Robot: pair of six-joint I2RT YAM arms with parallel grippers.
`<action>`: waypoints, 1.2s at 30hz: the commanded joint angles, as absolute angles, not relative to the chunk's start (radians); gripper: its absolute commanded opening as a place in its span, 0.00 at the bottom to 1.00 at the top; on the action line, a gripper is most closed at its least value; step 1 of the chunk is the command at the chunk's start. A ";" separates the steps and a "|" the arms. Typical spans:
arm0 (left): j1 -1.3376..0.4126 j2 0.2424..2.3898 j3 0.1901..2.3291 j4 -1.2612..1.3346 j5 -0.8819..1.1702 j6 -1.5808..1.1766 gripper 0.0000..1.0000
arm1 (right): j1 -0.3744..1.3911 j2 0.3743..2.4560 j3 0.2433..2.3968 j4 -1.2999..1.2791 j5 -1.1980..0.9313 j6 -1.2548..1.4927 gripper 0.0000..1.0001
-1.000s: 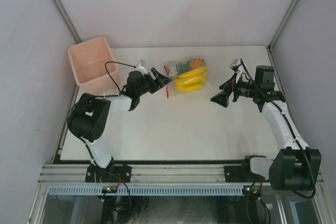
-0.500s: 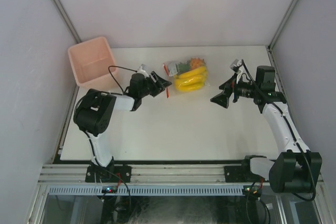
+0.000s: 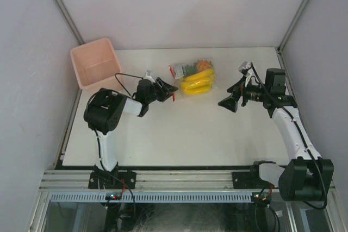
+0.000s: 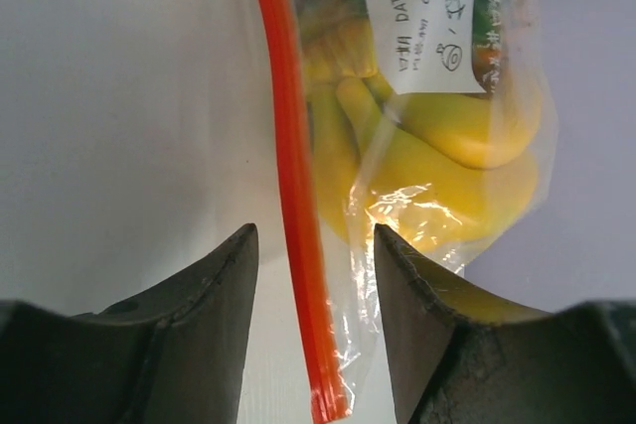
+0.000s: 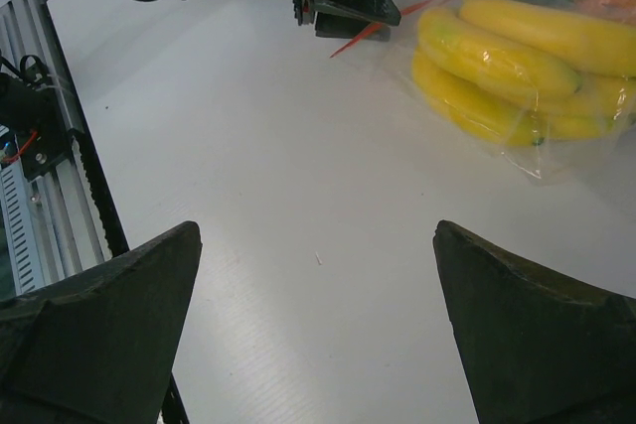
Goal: Open the zip-top bag and remove the fake food
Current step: Pick up the zipper food storage bag at the center of the board.
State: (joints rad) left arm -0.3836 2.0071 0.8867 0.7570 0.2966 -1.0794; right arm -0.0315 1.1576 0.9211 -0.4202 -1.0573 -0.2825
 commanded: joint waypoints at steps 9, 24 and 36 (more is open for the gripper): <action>-0.380 2.073 1.003 0.832 0.332 -1.101 0.22 | -0.042 1.133 0.929 -0.412 -1.082 -0.313 1.00; -0.426 1.685 1.420 -0.138 0.263 -0.170 0.00 | -0.080 1.066 0.965 -0.518 -1.235 -0.505 1.00; -0.577 1.532 1.433 -0.377 0.261 0.446 0.00 | -0.015 1.143 1.040 -0.498 -1.398 -0.664 1.00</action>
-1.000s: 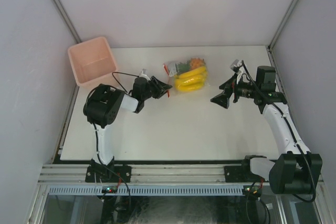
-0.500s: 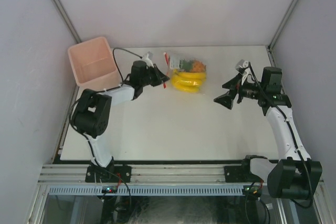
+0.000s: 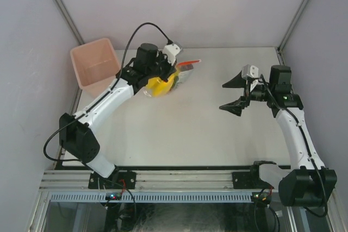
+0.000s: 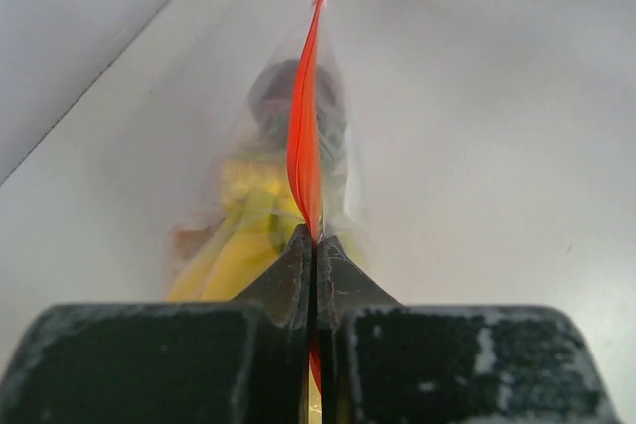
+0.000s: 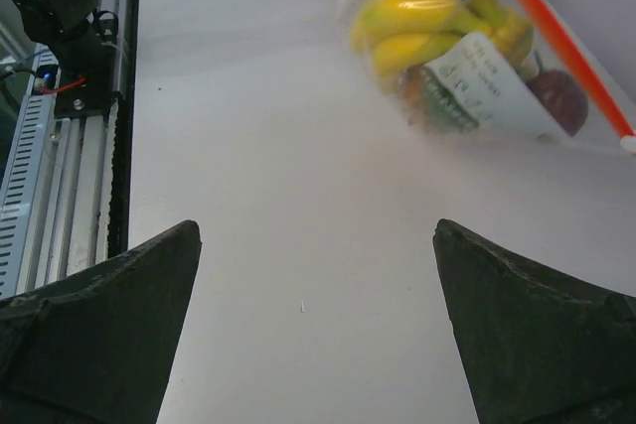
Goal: Open the zip-top bag and remove the fake food
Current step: Pick up the zipper food storage bag at the center of the board.
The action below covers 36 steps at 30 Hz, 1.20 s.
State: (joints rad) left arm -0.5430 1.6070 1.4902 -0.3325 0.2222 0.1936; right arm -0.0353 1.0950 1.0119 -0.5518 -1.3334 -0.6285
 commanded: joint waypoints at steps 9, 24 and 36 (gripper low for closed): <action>-0.651 1.417 1.290 -0.366 0.361 0.561 0.00 | -0.031 1.187 1.040 -0.530 -1.400 -0.843 1.00; -0.666 1.240 1.083 -0.242 0.384 0.575 0.00 | 0.010 1.401 1.278 -0.759 -1.288 -1.198 0.82; -0.666 1.215 1.058 -0.235 0.380 0.570 0.00 | 0.053 1.534 1.393 -0.956 -1.223 -1.351 0.37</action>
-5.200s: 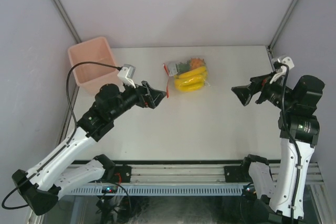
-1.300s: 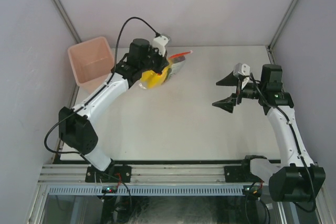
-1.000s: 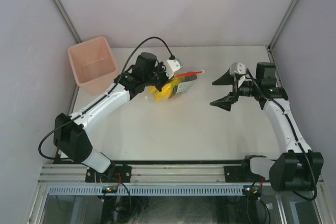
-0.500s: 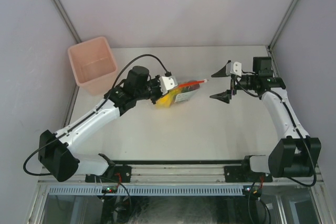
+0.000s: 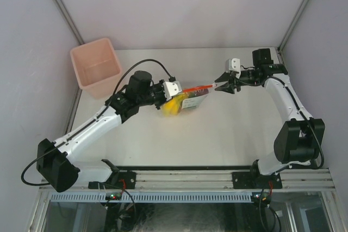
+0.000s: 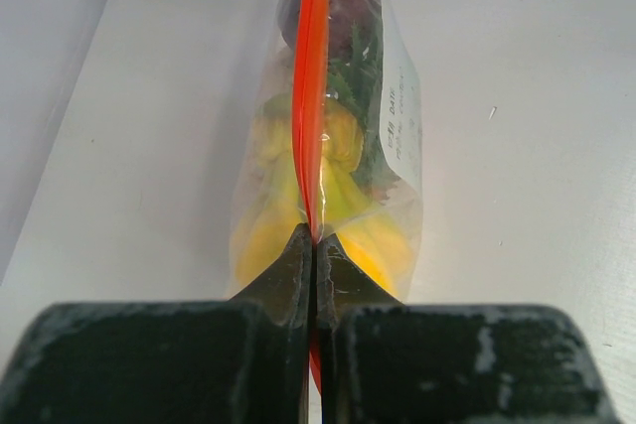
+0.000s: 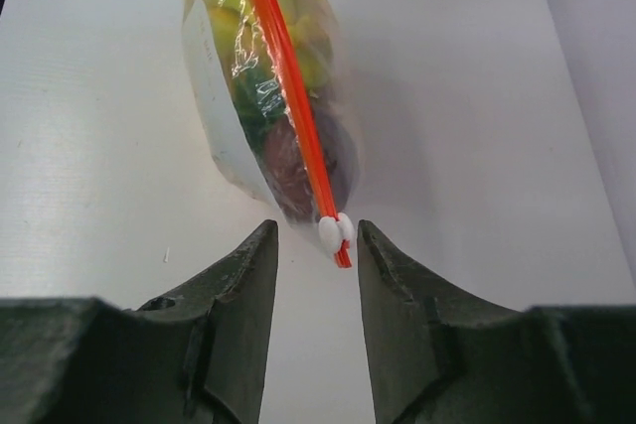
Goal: Open the zip-top bag and remove the fake food
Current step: Pick up the zipper food storage bag at the center of the board.
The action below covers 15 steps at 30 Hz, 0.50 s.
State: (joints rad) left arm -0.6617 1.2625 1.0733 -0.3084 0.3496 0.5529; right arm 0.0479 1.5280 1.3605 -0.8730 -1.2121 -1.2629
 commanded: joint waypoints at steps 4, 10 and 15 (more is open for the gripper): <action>-0.666 1.215 1.061 -0.235 0.379 0.572 0.00 | 0.066 1.549 1.394 -0.947 -1.204 -1.346 0.39; -0.666 1.207 1.055 -0.235 0.380 0.575 0.00 | 0.073 1.592 1.455 -0.986 -1.194 -1.346 0.42; -0.666 1.204 1.054 -0.237 0.385 0.575 0.00 | 0.077 1.637 1.515 -1.073 -1.194 -1.399 0.43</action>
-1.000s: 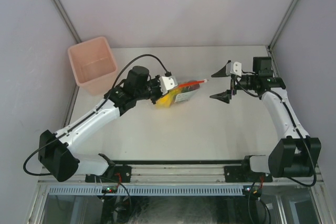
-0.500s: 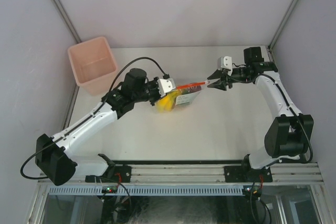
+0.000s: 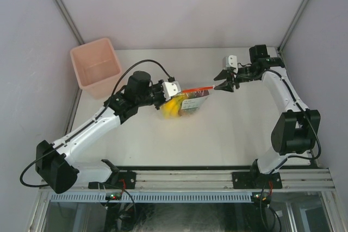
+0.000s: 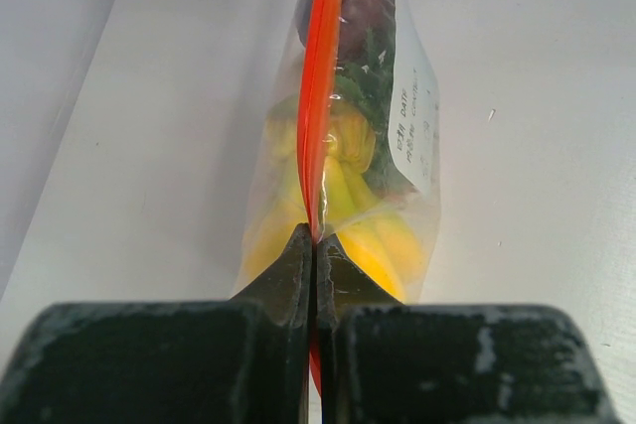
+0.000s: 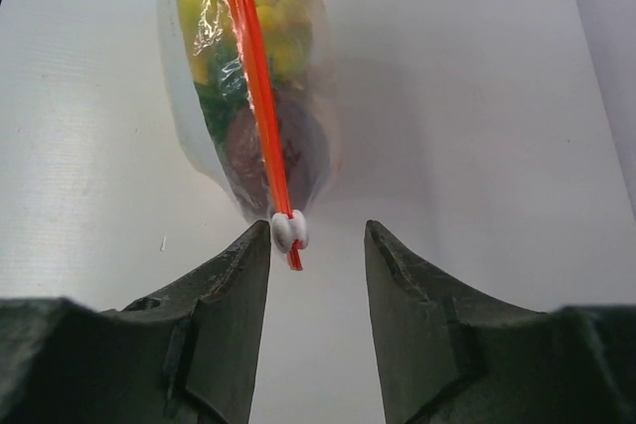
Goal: Open the zip-top bag and remove the fake food
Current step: Pick up the zipper food storage bag at the center of the board.
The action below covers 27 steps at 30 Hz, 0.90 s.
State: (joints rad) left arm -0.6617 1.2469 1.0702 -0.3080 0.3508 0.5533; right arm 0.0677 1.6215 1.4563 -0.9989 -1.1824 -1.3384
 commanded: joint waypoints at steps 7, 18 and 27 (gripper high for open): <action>-0.666 1.201 1.053 -0.237 0.378 0.577 0.00 | 0.095 1.654 1.521 -1.116 -1.176 -1.429 0.42; -0.666 1.205 1.053 -0.228 0.348 0.577 0.00 | 0.097 1.649 1.537 -1.219 -1.177 -1.494 0.09; -0.666 1.196 1.081 -0.221 0.268 0.437 0.55 | 0.072 1.522 1.429 -1.126 -1.193 -1.397 0.00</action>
State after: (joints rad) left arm -0.6617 1.2427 1.0683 -0.2863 0.3145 0.5343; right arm 0.0872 1.6321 1.4765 -1.1805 -1.1522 -1.4483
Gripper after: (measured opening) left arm 0.397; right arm 0.040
